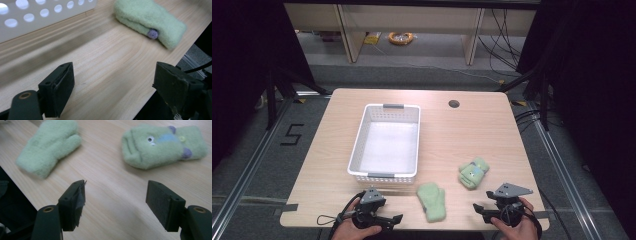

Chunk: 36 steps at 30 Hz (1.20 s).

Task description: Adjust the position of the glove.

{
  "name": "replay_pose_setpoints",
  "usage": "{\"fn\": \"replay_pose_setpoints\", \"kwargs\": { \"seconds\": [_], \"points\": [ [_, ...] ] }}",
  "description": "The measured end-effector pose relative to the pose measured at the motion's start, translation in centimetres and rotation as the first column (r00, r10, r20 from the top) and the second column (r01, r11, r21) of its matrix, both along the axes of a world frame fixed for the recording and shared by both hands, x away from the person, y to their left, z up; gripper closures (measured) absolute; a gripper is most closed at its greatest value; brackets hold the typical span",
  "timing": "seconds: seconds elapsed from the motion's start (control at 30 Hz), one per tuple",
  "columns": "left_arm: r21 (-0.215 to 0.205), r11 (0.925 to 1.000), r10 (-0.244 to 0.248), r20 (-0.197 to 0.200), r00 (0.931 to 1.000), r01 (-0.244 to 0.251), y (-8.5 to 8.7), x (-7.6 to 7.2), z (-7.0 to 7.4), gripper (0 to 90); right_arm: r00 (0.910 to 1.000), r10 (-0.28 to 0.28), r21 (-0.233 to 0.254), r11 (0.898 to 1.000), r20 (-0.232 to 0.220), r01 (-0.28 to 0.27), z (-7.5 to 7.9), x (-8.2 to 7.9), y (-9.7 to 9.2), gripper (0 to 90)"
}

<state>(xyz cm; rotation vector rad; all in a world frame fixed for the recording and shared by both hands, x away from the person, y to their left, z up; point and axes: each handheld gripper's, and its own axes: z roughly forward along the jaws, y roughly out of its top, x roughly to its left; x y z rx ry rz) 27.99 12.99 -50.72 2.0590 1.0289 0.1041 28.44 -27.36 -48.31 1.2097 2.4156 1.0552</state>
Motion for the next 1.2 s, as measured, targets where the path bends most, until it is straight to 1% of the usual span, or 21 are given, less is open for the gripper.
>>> {"fn": "replay_pose_setpoints", "kwargs": {
  "seconds": [0.03,0.1,0.13,0.17,0.2,0.27,0.3,0.33,0.43,0.47,0.57,0.6,0.63,0.7,0.73,0.77,0.9,0.93,1.03,1.07,1.2],
  "points": [
    [-0.011,0.9999,0.007,0.005,1.0,-0.007,-0.2,0.0,0.0,16.2,0.9992,0.023,-0.018,1.0,0.032,-0.023,0.0,0.1,0.0,33.0],
    [-0.016,0.9998,0.01,0.01,0.9999,-0.01,-0.3,0.0,0.1,16.2,0.9994,0.031,-0.015,0.999,0.017,-0.031,0.0,0.0,0.2,33.1],
    [-0.023,0.9997,-0.005,0.007,1.0,0.006,-0.5,0.2,0.3,16.1,0.9994,0.033,0.006,0.999,0.01,-0.033,0.1,-0.2,0.7,34.3],
    [-0.039,0.9992,0.009,0.01,0.9999,-0.009,-0.8,0.2,0.3,16.1,0.9983,0.056,0.014,0.998,0.013,-0.056,0.1,-0.1,0.9,34.7],
    [-0.063,0.998,0.007,-0.003,1.0,-0.007,-1.0,0.3,0.4,16.1,0.9979,0.065,0.011,0.998,0.003,-0.065,0.1,-0.2,1.1,35.7],
    [-0.079,0.9969,-0.002,-0.014,0.9999,0.001,-1.5,0.4,0.5,16.2,0.997,0.077,0.013,0.997,0.004,-0.077,0.2,-0.5,1.7,37.5],
    [-0.079,0.9969,-0.002,-0.014,0.9999,0.001,-1.5,0.4,0.5,17.1,0.997,0.077,0.013,0.997,0.004,-0.077,0.2,-0.5,1.7,37.5],
    [-0.072,0.997,-0.027,-0.008,0.9996,0.027,-2.0,0.7,0.8,17.9,0.9939,0.109,0.015,0.994,0.015,-0.109,0.3,-0.6,2.3,40.7],
    [-0.081,0.9962,-0.032,0.0,0.9995,0.031,-3.1,1.0,1.2,21.8,0.9887,0.148,0.031,0.988,0.024,-0.149,0.6,-1.0,3.3,43.6],
    [-0.081,0.9954,-0.05,0.012,0.9987,0.051,-3.3,1.2,1.3,23.6,0.9866,0.158,0.032,0.987,0.04,-0.159,0.6,-1.0,3.7,44.3],
    [-0.083,0.9951,-0.053,0.011,0.9985,0.054,-3.9,1.4,1.5,28.9,0.9858,0.164,0.032,0.986,0.034,-0.165,0.6,-1.2,4.3,46.5],
    [-0.064,0.9957,-0.065,0.027,0.9975,0.066,-4.4,1.9,1.7,29.5,0.9836,0.177,0.036,0.983,0.034,-0.178,0.5,-1.2,4.8,47.7],
    [-0.071,0.9955,-0.061,0.025,0.9978,0.063,-4.7,2.0,1.8,30.4,0.9847,0.173,0.039,0.984,0.02,-0.174,0.5,-1.2,5.0,48.5],
    [-0.033,0.9953,-0.09,0.046,0.9949,0.091,-4.8,2.6,2.1,32.8,0.9856,0.169,0.05,0.984,0.015,-0.169,0.4,-1.3,5.5,49.2],
    [-0.051,0.9961,-0.069,0.048,0.9965,0.072,-5.2,2.7,2.2,33.7,0.9826,0.185,0.041,0.982,0.014,-0.186,0.4,-1.2,5.7,50.1],
    [-0.05,0.9965,-0.064,0.052,0.9966,0.067,-5.5,2.9,2.3,34.9,0.9839,0.178,0.034,0.983,0.012,-0.178,0.4,-1.2,5.8,50.4],
    [-0.028,0.9972,-0.068,0.042,0.9968,0.069,-6.4,3.3,2.2,39.6,0.9802,0.197,0.029,0.98,0.013,-0.198,0.3,-1.3,6.3,51.7],
    [0.007,0.9946,-0.104,0.051,0.9932,0.104,-7.0,3.6,2.1,40.1,0.9808,0.195,0.02,0.981,0.007,-0.195,0.2,-1.4,6.7,52.1],
    [0.011,0.9953,-0.097,0.043,0.9944,0.096,-8.0,4.2,2.1,41.0,0.9771,0.212,0.015,0.977,0.011,-0.212,0.1,-1.4,6.9,52.5],
    [0.023,0.9932,-0.116,0.05,0.9921,0.114,-8.1,4.5,2.1,41.1,0.975,0.222,0.014,0.975,0.009,-0.222,0.1,-1.3,7.0,52.5],
    [0.042,0.993,-0.113,0.043,0.9927,0.111,-8.6,5.1,2.2,42.2,0.975,0.222,0.009,0.975,0.004,-0.222,0.0,-1.2,7.3,52.5]
  ]
}}
